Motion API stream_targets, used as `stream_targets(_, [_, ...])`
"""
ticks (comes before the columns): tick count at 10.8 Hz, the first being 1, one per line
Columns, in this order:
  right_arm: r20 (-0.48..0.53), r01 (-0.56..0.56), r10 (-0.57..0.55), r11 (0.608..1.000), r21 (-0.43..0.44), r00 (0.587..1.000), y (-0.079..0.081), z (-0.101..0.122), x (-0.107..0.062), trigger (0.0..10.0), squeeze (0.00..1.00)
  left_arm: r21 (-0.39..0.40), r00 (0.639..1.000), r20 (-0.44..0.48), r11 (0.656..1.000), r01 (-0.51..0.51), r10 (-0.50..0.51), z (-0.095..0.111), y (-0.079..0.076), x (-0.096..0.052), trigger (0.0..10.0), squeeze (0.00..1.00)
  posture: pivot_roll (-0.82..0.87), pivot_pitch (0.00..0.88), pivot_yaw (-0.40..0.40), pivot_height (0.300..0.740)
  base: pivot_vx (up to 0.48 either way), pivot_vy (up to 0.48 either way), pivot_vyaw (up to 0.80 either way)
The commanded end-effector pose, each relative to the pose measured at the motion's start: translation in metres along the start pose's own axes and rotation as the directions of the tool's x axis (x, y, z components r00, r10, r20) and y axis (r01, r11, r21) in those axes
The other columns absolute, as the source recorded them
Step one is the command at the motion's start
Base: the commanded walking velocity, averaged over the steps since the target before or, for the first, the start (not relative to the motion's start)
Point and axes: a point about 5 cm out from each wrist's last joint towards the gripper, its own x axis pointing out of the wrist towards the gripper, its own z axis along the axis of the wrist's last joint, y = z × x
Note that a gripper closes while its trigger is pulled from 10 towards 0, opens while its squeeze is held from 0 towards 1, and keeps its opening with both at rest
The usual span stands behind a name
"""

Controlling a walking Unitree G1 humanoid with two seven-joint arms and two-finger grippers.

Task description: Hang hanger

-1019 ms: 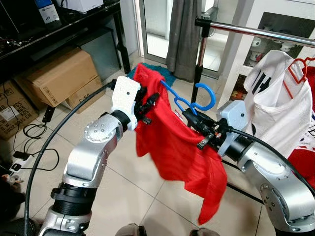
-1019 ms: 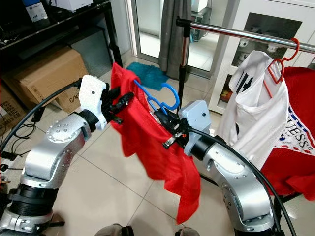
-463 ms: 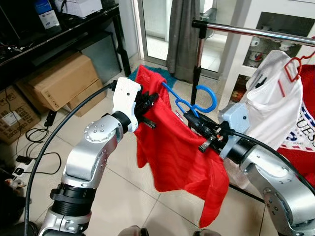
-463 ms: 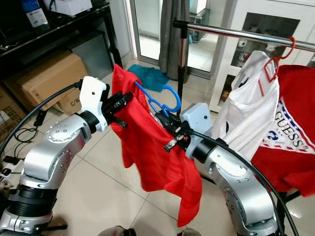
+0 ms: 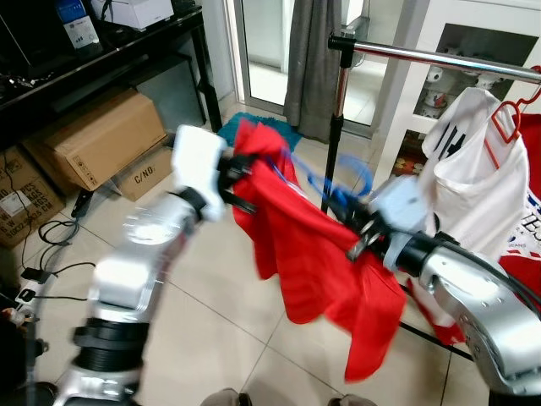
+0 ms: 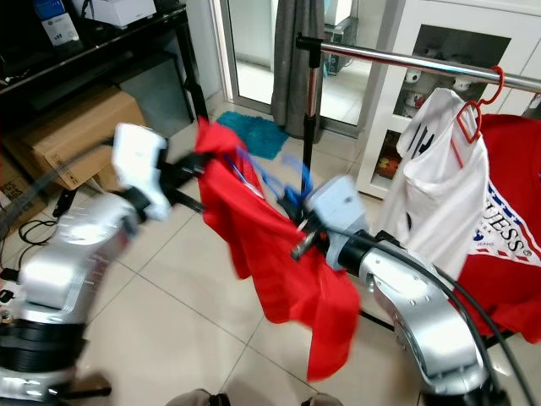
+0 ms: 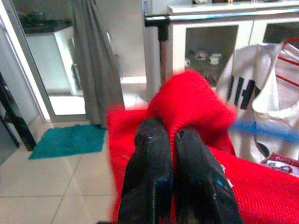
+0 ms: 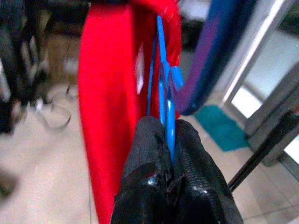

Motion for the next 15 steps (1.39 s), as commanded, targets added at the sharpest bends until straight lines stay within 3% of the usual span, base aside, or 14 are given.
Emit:
stream_targets(1, [-0.043, -0.022, 0.021, 0.999, -0.028, 0.999, 0.0, -0.004, 0.0, 0.0, 0.0, 0.031, 0.997, 0.067, 0.999, -0.035, 0.033, 0.019, 0.012, -0.005, 0.0, 0.0, -0.13, 0.03, 0.071, 0.74, 0.0, 0.0, 0.0])
stream_targets(3, [-0.077, -0.07, 0.065, 0.996, -0.06, 0.995, -0.003, -0.011, -0.006, 0.0, 0.0, 0.021, 0.992, 0.119, 0.999, -0.042, 0.039, 0.035, 0.026, -0.008, 0.0, 0.0, -0.13, 0.025, 0.064, 0.74, 0.0, 0.0, 0.0])
stream_targets(5, [-0.027, -0.09, 0.089, 0.995, -0.036, 0.996, -0.006, -0.005, -0.014, 0.0, 0.0, 0.045, 0.958, 0.143, 0.965, -0.259, 0.25, 0.042, 0.065, -0.011, 0.0, 0.0, -0.15, 0.02, 0.069, 0.74, 0.0, 0.0, 0.0])
stream_targets(6, [-0.029, -0.123, 0.122, 0.992, -0.034, 0.992, -0.005, -0.006, -0.02, 0.0, 0.0, 0.07, 0.893, 0.158, 0.898, -0.435, 0.42, 0.047, 0.098, -0.016, 0.0, 0.0, -0.16, 0.019, 0.074, 0.74, 0.0, 0.0, 0.0])
stream_targets(7, [-0.026, -0.133, 0.132, 0.991, -0.028, 0.991, -0.005, -0.008, -0.023, 0.0, 0.0, 0.124, 0.837, 0.153, 0.83, -0.544, 0.526, 0.049, 0.121, -0.022, 0.0, 0.0, -0.16, 0.02, 0.082, 0.74, 0.0, 0.0, 0.0])
stream_targets(8, [-0.006, -0.133, 0.133, 0.991, -0.011, 0.991, -0.006, -0.008, -0.025, 0.0, 0.0, 0.134, 0.812, 0.145, 0.802, -0.582, 0.566, 0.047, 0.13, -0.025, 0.0, 0.0, -0.16, 0.022, 0.089, 0.74, 0.0, 0.0, 0.0])
stream_targets(9, [0.019, -0.116, 0.116, 0.993, 0.01, 0.993, -0.006, -0.006, -0.025, 0.0, 0.0, 0.133, 0.82, 0.134, 0.81, -0.571, 0.556, 0.043, 0.129, -0.023, 0.0, 0.0, -0.16, 0.022, 0.092, 0.74, 0.0, 0.0, 0.0])
stream_targets(10, [0.068, -0.06, 0.055, 0.996, 0.065, 0.996, -0.007, -0.001, -0.021, 0.0, 0.0, 0.122, 0.908, 0.095, 0.901, -0.417, 0.408, 0.03, 0.104, -0.01, 0.0, 0.0, -0.16, 0.028, 0.103, 0.74, 0.0, 0.0, 0.0])
stream_targets(11, [0.1, 0.03, -0.043, 0.992, 0.124, 0.994, -0.009, 0.003, -0.016, 0.0, 0.0, 0.111, 0.963, 0.076, 0.958, -0.265, 0.257, 0.019, 0.077, -0.001, 0.0, 0.0, -0.15, 0.033, 0.105, 0.74, 0.0, 0.0, 0.0])
stream_targets(12, [0.121, 0.114, -0.139, 0.974, 0.194, 0.983, -0.013, 0.007, -0.011, 0.0, 0.0, 0.11, 0.99, 0.059, 0.985, -0.135, 0.13, 0.012, 0.052, 0.004, 0.0, 0.0, -0.14, 0.049, 0.099, 0.74, 0.0, 0.0, 0.0])
stream_targets(13, [0.154, 0.202, -0.251, 0.94, 0.276, 0.956, -0.016, 0.013, -0.002, 0.0, 0.0, 0.137, 1.0, 0.007, 0.99, 0.029, -0.03, 0.001, 0.019, 0.0, 0.0, 0.0, -0.14, 0.06, 0.102, 0.74, 0.0, 0.0, 0.0])
stream_targets(15, [0.137, 0.361, -0.434, 0.856, 0.37, 0.89, -0.029, 0.015, 0.0, 0.0, 0.0, 0.112, 0.991, -0.046, 0.985, 0.13, -0.126, -0.013, -0.013, -0.013, 0.0, 0.0, -0.14, 0.075, 0.076, 0.74, 0.0, 0.0, 0.0])
